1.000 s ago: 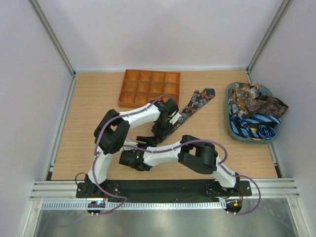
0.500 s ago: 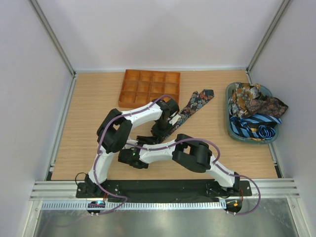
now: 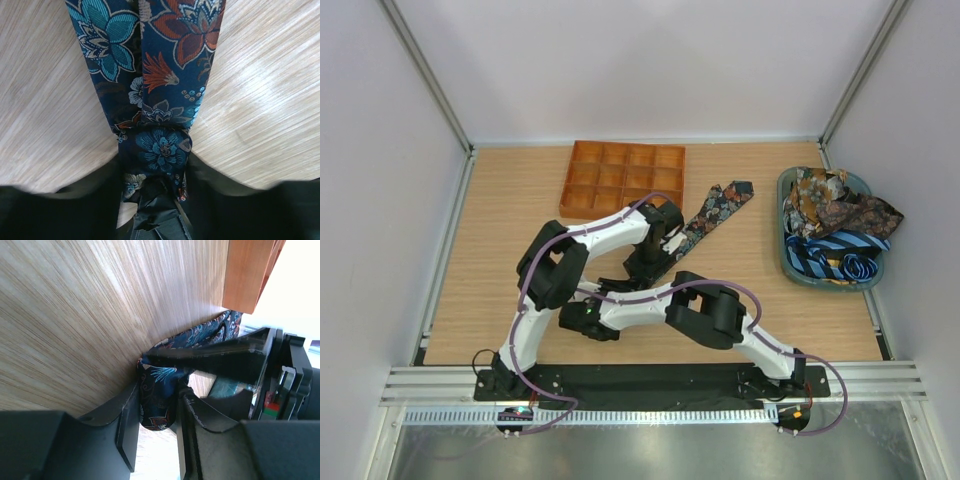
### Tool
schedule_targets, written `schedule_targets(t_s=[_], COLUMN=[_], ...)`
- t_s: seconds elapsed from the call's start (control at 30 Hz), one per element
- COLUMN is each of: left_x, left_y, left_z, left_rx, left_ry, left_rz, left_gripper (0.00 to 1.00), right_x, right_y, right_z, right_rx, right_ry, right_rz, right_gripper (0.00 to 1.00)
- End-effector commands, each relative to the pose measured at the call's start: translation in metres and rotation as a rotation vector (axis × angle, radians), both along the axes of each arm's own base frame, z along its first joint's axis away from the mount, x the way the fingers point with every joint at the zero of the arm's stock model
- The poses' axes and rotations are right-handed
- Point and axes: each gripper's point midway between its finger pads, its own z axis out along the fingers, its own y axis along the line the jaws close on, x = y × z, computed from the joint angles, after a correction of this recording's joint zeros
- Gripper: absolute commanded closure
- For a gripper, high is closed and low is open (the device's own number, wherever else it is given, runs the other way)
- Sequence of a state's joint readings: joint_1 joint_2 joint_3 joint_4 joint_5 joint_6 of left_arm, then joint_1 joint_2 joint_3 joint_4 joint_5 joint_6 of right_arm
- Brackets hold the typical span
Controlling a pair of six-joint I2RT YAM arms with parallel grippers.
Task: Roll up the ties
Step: Roll the tie
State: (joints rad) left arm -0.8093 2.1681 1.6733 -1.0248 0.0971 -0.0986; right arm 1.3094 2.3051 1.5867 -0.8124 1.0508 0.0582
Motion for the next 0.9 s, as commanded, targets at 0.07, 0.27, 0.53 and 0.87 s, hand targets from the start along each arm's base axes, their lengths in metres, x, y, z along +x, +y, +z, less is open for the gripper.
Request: schedule_targets(t_s=[0.07,0.27,0.53,0.87], left_x=[0.009,0.032,0.066,0.096], left_y=[-0.003,-0.012,-0.024,0.015], left_z=[0.024,0.05,0.099,0.182], left_rx=[-0.039,-0.091,-0.224,-0.409], left_ry=[-0.062,-0.186,-0.434,-0.803], left_rz=[0.008,0.003,0.049,0.307], left_gripper=[0.4,0.28,0.23,0.19], right_x=[-0.012,-0.016,-0.025,-0.031], right_y=[0.004,0.009,0.017,0.031], right_z=[-0.015,-0.003,0.0,0.025], right_rx=[0.116,0.194,0.285,0.615], right_ry=[0.122,0.143,0.209,0.371], right_rz=[-0.022,0.005,0.017,0.043], right_gripper=[0.73,0.73,0.73,0.72])
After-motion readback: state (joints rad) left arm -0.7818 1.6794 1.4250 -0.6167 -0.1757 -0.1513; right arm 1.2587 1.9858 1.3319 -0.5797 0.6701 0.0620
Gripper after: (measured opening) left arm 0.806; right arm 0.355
